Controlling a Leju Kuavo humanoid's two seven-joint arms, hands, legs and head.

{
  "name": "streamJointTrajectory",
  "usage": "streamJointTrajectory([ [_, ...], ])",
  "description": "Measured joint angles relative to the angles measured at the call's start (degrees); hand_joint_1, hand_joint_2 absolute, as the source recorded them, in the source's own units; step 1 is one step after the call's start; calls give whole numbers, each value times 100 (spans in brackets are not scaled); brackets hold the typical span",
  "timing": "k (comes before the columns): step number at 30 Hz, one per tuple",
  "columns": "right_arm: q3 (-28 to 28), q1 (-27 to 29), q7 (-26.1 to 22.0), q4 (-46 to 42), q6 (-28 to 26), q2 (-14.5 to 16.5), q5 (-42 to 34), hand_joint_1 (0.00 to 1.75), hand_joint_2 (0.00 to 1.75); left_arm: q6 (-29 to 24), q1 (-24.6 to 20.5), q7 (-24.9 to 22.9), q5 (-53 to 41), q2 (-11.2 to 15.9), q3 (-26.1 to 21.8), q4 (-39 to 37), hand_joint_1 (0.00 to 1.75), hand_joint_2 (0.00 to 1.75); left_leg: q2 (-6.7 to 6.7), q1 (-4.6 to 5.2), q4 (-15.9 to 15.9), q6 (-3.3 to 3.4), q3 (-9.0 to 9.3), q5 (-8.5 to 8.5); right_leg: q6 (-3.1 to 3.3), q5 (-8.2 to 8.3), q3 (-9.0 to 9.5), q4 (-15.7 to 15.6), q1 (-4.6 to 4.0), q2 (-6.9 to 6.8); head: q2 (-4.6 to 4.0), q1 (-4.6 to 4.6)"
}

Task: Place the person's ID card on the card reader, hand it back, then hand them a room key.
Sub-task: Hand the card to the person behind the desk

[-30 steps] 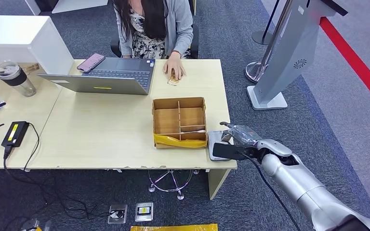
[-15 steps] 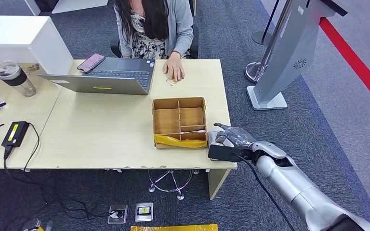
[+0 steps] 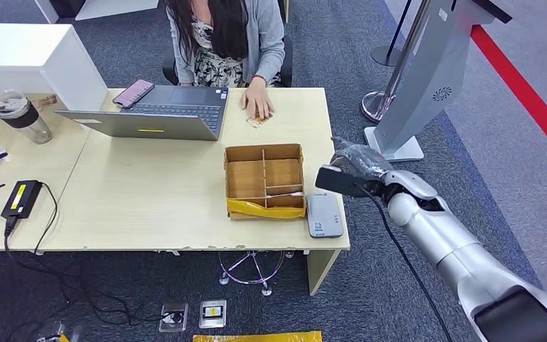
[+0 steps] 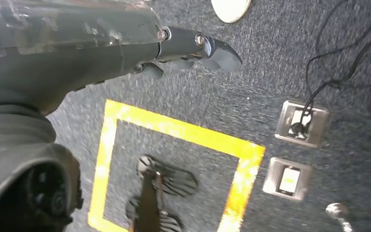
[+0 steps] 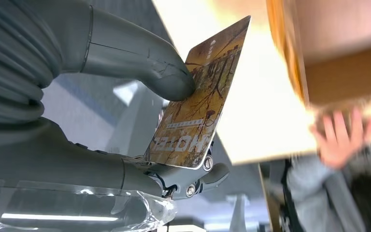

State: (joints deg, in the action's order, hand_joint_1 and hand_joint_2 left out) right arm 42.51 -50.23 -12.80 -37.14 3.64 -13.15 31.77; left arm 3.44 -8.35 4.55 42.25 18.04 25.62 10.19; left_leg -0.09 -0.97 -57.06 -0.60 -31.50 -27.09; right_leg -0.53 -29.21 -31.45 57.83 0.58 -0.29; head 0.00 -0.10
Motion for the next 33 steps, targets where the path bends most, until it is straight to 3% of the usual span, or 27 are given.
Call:
streamJointTrajectory([
  [7, 21, -669, 43, 75, 20, 258, 349, 175, 175, 34, -98, -56, -130, -13, 1, 0, 0, 0, 2, -1, 0, -2, 0, 3, 0, 1, 0, 6, -1, 3, 0, 0],
  [20, 92, -773, -44, 418, -110, 1194, 589, 175, 175, 44, -214, -13, -117, -103, 42, 0, 0, 0, 3, -3, 0, -6, 0, 6, 1, 1, -6, 10, -3, 3, 0, 0],
  [33, 90, -773, -57, 778, -161, 1458, 707, 175, 175, 12, -237, -54, -199, -135, 86, 0, 0, 0, 3, -3, 0, -6, -1, 6, 1, 1, -7, 10, -3, 4, 0, 1],
])
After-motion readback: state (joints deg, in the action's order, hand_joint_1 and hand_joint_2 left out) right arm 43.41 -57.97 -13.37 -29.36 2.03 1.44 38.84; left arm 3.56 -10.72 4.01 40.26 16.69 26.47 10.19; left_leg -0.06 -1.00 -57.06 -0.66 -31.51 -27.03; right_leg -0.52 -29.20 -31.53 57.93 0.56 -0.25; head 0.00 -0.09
